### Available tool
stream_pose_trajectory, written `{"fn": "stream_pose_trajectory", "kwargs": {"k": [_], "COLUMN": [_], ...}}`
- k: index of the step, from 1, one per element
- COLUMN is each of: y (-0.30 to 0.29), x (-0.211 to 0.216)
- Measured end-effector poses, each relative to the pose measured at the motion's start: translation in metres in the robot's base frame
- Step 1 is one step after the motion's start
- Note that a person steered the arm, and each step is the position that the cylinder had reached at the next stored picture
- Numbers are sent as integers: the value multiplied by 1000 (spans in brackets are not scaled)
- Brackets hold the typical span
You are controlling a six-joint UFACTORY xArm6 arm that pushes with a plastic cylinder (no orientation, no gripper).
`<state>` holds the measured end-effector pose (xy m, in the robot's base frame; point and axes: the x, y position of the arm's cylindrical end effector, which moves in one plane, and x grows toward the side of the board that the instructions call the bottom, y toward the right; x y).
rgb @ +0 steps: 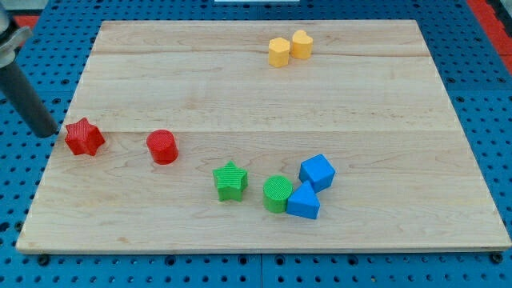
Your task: Move the red blocks and green blocks towards the bottom center of the board
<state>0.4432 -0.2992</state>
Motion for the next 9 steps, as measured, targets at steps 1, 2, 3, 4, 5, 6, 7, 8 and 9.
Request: {"fn": "stream_pose_trajectory", "kwargs": {"k": [1,2,3,4,5,6,7,8,9], "y": [107,198,174,181,245,218,226,172,131], "x": [17,36,32,-2,24,40,-3,-9,17]}}
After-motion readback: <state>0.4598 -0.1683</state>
